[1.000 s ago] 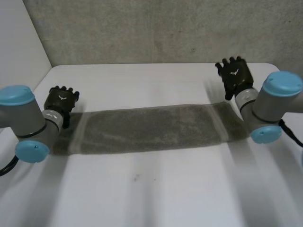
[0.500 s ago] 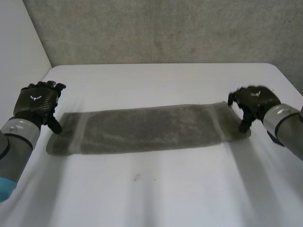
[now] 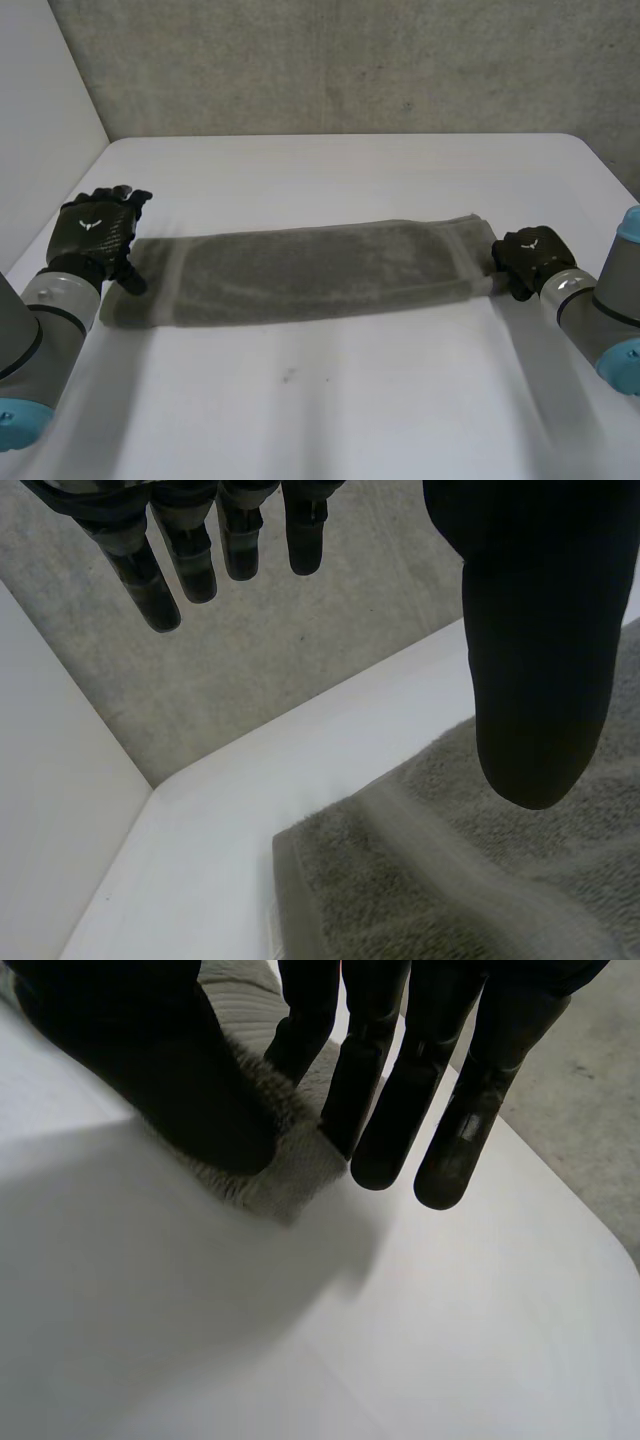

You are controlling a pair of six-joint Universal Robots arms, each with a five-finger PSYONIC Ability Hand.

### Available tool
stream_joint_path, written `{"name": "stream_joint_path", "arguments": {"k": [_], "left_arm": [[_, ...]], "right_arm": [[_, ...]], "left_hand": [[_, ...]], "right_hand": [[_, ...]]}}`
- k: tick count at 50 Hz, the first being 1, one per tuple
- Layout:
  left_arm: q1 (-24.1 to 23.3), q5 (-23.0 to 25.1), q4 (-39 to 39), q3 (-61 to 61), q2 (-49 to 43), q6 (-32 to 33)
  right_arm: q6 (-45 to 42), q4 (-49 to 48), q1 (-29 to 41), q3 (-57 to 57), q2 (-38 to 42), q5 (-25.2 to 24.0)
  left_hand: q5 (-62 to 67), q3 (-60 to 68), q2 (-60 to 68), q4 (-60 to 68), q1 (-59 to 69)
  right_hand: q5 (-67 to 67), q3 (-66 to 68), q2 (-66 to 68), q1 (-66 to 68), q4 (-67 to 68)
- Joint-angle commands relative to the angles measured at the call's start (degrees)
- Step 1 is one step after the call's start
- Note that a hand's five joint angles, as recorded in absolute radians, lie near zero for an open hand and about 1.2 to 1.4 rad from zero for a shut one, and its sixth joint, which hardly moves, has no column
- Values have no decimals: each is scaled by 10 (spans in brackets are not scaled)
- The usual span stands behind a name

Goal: Fold the towel.

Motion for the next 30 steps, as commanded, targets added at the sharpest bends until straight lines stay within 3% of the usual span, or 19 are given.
{"name": "stream_joint_path", "arguments": {"k": [1,6,16,20,25,30], "left_arm": [[0,0,0,-1,-2,0],[0,0,0,-1,-2,-1],[0,1,0,-9,0,-1],[0,1,0,-9,1,-1],[0,1,0,-9,2,0],[-5,0,0,-9,3,-1]], "right_arm": [[2,-21,-28,-14,-6,15],[5,-13,-59,-15,-14,22],[-18,102,-199,-59,-50,14],[-15,104,-203,-77,-58,13],[9,102,-158,-95,-87,5],[74,75,9,-123,-107,3]], "left_hand": [[-12,4,6,5,-2],[-12,4,6,5,-2],[-12,4,6,5,-2],[-12,4,6,5,-2],[-12,4,6,5,-2],[-12,4,6,5,-2]], "right_hand": [[170,147,142,58,146],[170,147,142,58,146],[170,147,142,58,146],[170,147,142,58,146],[170,147,142,58,146],[170,147,142,58,146]]}}
